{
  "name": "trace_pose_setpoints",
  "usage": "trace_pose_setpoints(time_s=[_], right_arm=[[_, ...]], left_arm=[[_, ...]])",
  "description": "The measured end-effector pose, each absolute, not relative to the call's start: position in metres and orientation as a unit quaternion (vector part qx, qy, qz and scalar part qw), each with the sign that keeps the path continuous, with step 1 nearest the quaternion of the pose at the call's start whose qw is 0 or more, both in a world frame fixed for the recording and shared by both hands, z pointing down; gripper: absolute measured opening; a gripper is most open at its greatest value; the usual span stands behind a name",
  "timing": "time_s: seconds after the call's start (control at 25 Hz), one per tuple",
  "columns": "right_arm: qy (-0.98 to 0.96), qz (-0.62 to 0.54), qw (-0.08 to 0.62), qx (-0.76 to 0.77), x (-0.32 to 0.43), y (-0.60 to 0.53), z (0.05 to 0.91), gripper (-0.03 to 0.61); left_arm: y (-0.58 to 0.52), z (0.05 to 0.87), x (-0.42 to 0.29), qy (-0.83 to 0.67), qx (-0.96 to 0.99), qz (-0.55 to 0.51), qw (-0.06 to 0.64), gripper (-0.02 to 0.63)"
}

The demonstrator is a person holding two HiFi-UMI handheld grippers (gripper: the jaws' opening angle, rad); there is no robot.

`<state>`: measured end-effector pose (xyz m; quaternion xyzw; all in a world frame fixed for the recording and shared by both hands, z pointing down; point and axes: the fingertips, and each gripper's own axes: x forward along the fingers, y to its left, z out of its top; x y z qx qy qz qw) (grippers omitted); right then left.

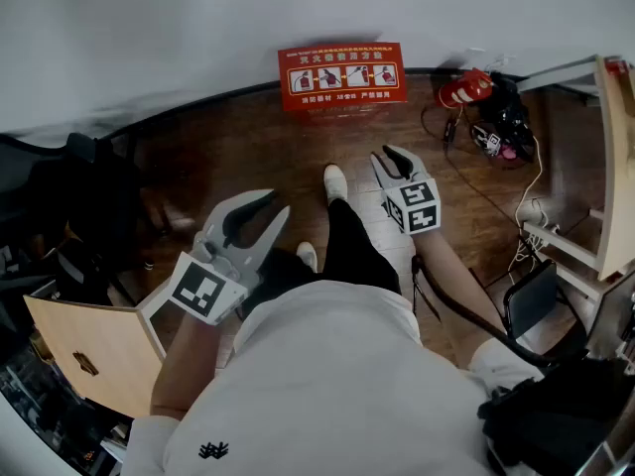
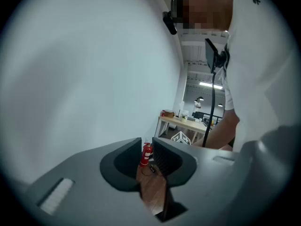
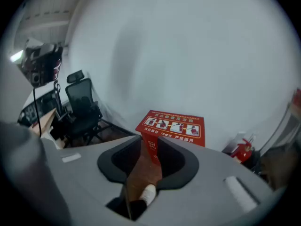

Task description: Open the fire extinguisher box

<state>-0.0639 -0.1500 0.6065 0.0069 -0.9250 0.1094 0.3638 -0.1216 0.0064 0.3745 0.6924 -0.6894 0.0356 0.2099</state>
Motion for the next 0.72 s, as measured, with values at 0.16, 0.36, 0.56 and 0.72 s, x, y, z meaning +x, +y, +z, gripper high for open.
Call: trace_pose_setpoints(time_s=[0.16, 0.36, 0.56, 0.72], right_arm=[[-0.905, 0.282, 0.316, 0.033, -0.106, -0.184, 0.649, 0.118], [-0.831, 0.505, 0.214, 0.095, -0.140, -0.216, 0.705, 0.155], [-0.755, 0.619, 0.153, 0.152, -0.152, -0.232, 0.757, 0.161], [-0.722, 0.660, 0.109, 0.177, -0.159, -0.242, 0.778, 0.172]], left_arm=[[-0.048, 0.379, -0.126, -0.668, 0.717, 0.024, 0.197, 0.064], [-0.078, 0.387, -0.131, -0.635, 0.741, 0.016, 0.216, 0.064], [-0.076, 0.391, -0.136, -0.617, 0.750, 0.021, 0.237, 0.064], [-0.069, 0.400, -0.136, -0.613, 0.751, 0.018, 0.246, 0.064]])
